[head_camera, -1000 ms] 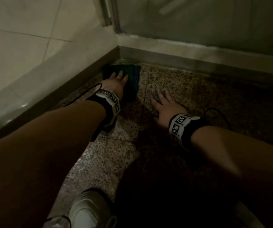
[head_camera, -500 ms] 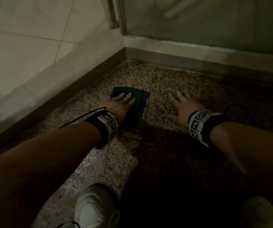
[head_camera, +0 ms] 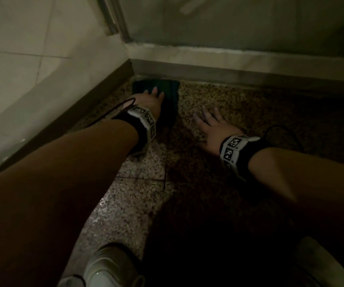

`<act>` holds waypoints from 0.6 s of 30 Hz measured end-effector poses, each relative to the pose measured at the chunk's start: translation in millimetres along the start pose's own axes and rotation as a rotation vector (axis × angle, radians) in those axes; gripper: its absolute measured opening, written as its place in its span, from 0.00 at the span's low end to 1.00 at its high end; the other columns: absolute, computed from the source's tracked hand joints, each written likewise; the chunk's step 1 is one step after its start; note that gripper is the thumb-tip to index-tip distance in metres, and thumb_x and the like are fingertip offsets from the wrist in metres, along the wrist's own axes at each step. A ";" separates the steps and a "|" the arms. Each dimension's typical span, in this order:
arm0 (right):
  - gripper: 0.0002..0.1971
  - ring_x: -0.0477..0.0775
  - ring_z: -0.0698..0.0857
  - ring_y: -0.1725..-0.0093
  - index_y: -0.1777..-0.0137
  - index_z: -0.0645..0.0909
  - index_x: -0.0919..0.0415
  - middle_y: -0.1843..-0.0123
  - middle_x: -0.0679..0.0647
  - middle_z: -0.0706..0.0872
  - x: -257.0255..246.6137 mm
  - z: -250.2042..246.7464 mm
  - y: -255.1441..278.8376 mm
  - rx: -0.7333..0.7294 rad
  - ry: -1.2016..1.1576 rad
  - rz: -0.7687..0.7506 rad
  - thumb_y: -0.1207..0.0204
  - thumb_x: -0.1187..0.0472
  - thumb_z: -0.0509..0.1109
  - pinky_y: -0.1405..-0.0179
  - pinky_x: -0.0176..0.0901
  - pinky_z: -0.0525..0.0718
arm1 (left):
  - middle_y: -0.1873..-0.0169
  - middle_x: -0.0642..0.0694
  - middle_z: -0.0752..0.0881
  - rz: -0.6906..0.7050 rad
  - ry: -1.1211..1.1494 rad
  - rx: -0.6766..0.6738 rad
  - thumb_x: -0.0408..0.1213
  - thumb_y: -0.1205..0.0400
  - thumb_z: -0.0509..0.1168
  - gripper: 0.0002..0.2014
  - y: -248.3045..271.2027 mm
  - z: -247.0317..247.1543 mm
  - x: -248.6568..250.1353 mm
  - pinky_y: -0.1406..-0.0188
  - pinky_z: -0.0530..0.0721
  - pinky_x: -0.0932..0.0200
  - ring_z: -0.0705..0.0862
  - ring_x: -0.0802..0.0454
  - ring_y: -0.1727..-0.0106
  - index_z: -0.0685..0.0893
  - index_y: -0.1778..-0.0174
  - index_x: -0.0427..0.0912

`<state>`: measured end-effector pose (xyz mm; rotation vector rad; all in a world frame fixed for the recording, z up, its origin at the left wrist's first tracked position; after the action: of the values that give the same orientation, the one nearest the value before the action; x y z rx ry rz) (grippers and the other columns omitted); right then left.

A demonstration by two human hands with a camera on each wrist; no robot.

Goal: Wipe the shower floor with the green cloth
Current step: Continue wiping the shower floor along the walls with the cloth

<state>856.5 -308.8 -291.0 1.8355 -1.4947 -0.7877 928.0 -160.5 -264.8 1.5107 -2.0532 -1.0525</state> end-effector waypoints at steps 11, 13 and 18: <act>0.45 0.58 0.37 0.17 0.17 0.34 0.46 0.16 0.49 0.31 15.2 -2.5 8.8 0.132 0.018 0.002 0.23 0.32 0.56 0.18 0.57 0.49 | 0.18 0.55 0.35 0.085 0.071 -0.104 0.29 0.14 0.53 0.37 43.0 80.2 20.8 0.23 0.62 0.40 0.40 0.51 0.17 0.39 0.17 0.53; 0.44 0.59 0.37 0.17 0.16 0.34 0.47 0.16 0.48 0.31 16.2 -0.3 8.2 0.126 0.012 0.007 0.23 0.32 0.56 0.18 0.58 0.49 | 0.18 0.54 0.35 0.097 0.051 -0.098 0.30 0.14 0.53 0.36 41.5 74.0 22.1 0.23 0.61 0.44 0.40 0.51 0.17 0.38 0.17 0.52; 0.45 0.60 0.35 0.17 0.17 0.32 0.47 0.17 0.48 0.27 17.2 0.4 3.6 0.073 0.000 0.018 0.22 0.35 0.58 0.19 0.56 0.50 | 0.18 0.54 0.34 0.092 0.042 -0.035 0.27 0.14 0.50 0.35 19.0 42.7 25.4 0.21 0.58 0.45 0.40 0.51 0.17 0.38 0.17 0.52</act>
<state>857.0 -326.2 -289.5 1.8730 -1.5565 -0.7333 877.8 -166.7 -281.3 1.3959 -2.0439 -1.0085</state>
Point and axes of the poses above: each hand's wrist, its own y-axis away from the middle knuckle, its own z-axis out of the palm, x = y × z, the point moved 9 cm from there along -y, towards the middle knuckle
